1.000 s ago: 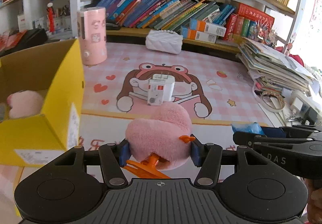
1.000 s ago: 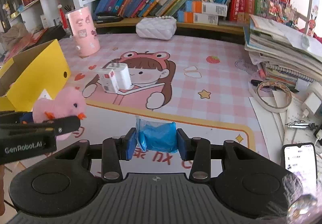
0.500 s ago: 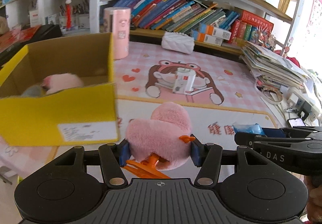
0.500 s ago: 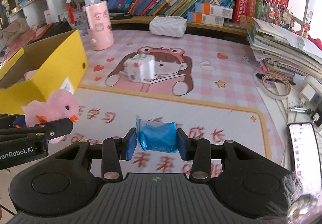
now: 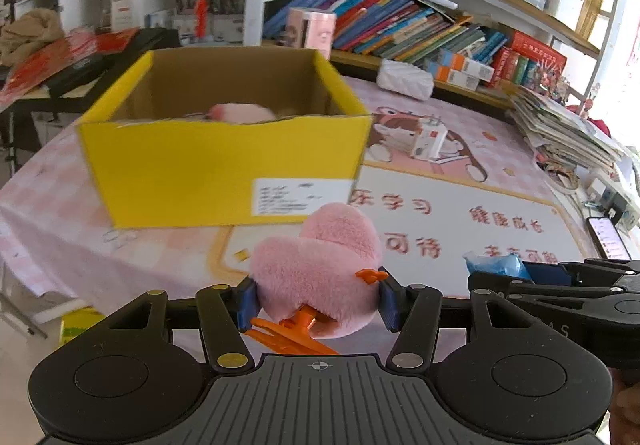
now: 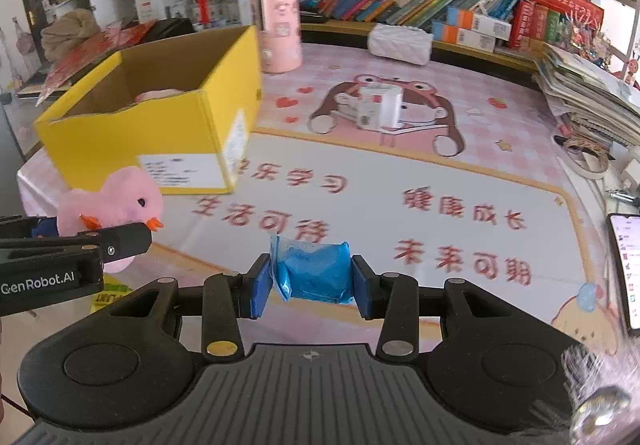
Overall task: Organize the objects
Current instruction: 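Carry the chick and blue packet over the yellow box with both tools, then lower the chick and packet into the box and open both tools, then withdraw both tools from the box toward the white charger on the mat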
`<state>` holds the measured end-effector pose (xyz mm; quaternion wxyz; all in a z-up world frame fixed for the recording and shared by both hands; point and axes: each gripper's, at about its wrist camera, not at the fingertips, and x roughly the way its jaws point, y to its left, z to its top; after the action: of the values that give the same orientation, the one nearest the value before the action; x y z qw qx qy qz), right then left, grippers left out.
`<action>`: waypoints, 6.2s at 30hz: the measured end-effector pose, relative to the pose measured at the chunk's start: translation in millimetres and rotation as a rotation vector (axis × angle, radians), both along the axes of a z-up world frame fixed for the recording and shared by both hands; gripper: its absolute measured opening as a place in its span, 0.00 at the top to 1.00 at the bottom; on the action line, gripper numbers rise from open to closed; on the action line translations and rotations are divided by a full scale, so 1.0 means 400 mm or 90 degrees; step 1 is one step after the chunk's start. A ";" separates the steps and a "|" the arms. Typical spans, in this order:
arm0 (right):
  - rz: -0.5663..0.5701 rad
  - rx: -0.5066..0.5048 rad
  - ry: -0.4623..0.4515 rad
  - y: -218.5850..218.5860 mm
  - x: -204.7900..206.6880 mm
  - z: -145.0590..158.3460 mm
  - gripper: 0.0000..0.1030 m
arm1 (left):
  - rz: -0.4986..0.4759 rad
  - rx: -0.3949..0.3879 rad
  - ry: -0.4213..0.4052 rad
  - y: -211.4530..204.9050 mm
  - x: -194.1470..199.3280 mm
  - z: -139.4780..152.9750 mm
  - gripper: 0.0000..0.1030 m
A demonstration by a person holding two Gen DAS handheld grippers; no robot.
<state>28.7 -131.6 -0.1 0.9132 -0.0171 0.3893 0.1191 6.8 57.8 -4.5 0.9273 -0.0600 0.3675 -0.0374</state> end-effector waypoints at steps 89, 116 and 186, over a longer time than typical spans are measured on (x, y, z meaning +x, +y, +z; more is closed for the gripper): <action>0.365 -0.220 -0.124 0.468 0.510 0.011 0.62 | 0.137 0.175 -0.023 0.210 0.420 0.005 0.44; 0.237 -0.114 -0.232 0.381 0.312 0.127 0.28 | 0.183 0.109 -0.149 0.244 0.190 0.118 0.13; -0.116 -0.108 -0.099 0.034 -0.121 0.009 0.08 | -0.035 0.097 -0.030 -0.002 -0.043 0.007 0.04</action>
<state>-19.5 -117.8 3.3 0.9429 -0.0684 0.3261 0.0008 -10.6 57.2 -1.6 0.9361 0.0218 0.3492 -0.0359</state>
